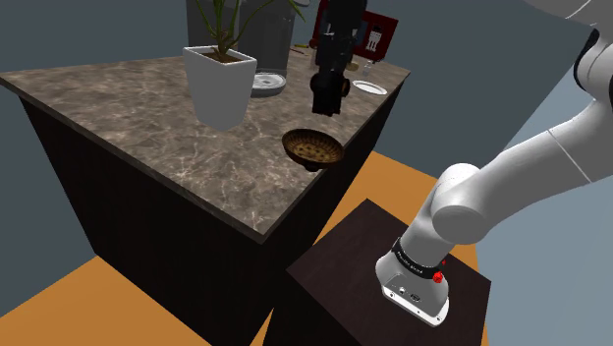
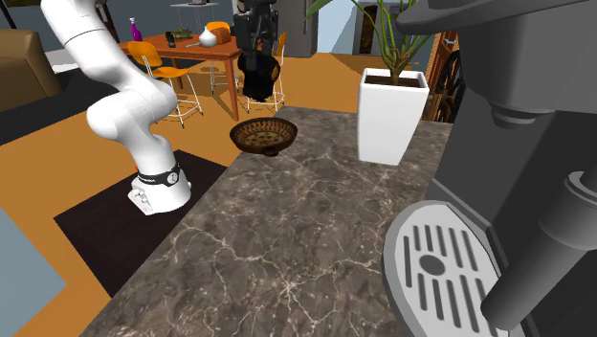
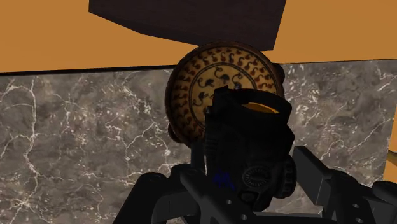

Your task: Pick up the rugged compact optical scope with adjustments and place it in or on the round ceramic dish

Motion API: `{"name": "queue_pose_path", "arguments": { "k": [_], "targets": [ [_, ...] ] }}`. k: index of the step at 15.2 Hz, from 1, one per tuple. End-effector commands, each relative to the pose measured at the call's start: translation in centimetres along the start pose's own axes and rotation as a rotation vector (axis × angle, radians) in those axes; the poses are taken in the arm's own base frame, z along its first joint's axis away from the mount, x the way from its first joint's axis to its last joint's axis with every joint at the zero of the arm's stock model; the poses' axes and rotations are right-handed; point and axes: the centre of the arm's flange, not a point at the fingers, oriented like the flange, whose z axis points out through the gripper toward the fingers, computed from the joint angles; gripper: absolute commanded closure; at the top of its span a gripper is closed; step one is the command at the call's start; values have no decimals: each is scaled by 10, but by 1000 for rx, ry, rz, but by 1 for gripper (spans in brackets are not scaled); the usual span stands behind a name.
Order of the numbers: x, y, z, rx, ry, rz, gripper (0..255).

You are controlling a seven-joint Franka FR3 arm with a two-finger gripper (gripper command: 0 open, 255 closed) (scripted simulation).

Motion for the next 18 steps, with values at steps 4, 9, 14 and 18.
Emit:
{"name": "queue_pose_path", "arguments": {
  "k": [4, 9, 14, 18],
  "targets": [
    [-3, -5, 24, 0, 0, 1, 255],
    [-2, -5, 51, 0, 0, 1, 255],
    [-1, -5, 77, 0, 0, 1, 255],
    [0, -5, 92, 0, 0, 1, 255]
  ]
}}
